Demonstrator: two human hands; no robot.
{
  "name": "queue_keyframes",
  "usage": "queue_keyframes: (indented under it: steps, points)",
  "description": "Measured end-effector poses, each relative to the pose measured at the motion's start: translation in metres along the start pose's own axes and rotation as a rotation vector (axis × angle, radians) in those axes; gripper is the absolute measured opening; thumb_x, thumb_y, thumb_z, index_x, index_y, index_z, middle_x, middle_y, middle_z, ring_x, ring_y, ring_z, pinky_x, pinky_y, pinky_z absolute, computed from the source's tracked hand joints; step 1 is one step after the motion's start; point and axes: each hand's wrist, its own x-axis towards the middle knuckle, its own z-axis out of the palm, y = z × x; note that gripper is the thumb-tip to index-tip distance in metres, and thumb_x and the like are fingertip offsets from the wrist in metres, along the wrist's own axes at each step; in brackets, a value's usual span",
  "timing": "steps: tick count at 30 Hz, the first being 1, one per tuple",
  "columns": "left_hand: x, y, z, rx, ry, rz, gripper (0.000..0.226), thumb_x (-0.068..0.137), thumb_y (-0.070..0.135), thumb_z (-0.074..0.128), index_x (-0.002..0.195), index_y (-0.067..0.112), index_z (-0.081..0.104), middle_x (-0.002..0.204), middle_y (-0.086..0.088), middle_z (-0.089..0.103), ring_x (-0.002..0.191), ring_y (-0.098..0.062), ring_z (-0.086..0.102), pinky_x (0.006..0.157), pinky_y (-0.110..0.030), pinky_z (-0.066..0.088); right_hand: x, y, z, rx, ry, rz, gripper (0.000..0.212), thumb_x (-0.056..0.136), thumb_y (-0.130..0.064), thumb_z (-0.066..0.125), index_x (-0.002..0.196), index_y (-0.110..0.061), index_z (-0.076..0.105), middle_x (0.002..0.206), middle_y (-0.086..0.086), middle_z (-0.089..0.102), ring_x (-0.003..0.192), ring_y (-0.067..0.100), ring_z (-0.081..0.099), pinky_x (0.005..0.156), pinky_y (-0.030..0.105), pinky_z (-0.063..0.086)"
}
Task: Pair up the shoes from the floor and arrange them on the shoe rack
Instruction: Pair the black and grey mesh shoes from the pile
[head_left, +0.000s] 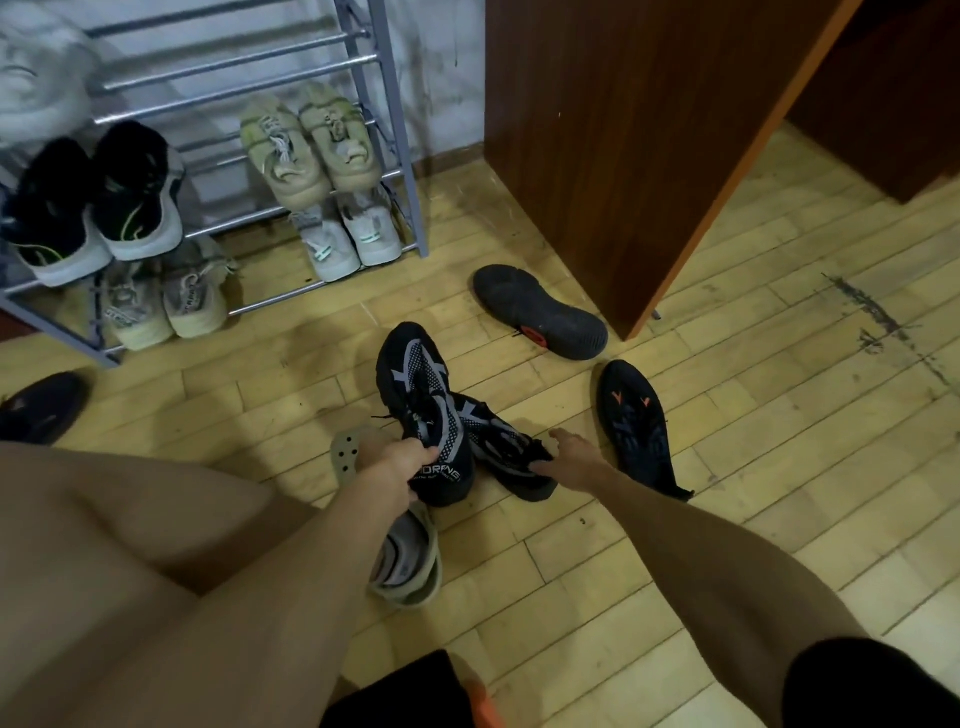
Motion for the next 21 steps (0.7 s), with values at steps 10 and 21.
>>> queue_keyframes:
  steps: [10,21]
  points:
    - [0.019,0.005,-0.006,0.083,0.066,0.044,0.042,0.08,0.014,0.073,0.118,0.001,0.062,0.118,-0.015,0.065,0.107,-0.032,0.061,0.095,-0.043,0.052,0.03,-0.026,0.001,-0.153,-0.208,0.104,0.077,0.077,-0.022,0.077,0.136,-0.007,0.031,0.132,0.019,0.043,0.109,0.035,0.057,0.084,0.044,0.058]
    - [-0.004,0.031,-0.021,0.064,0.096,0.221,0.04,0.072,0.015,0.079,0.109,0.004,0.067,0.111,-0.014,0.07,0.1,-0.03,0.065,0.09,-0.044,0.055,-0.001,-0.046,-0.06,-0.026,-0.387,0.18,0.051,0.074,-0.004,0.08,0.121,0.004,0.062,0.126,0.02,0.061,0.1,0.038,0.066,0.063,0.036,0.062]
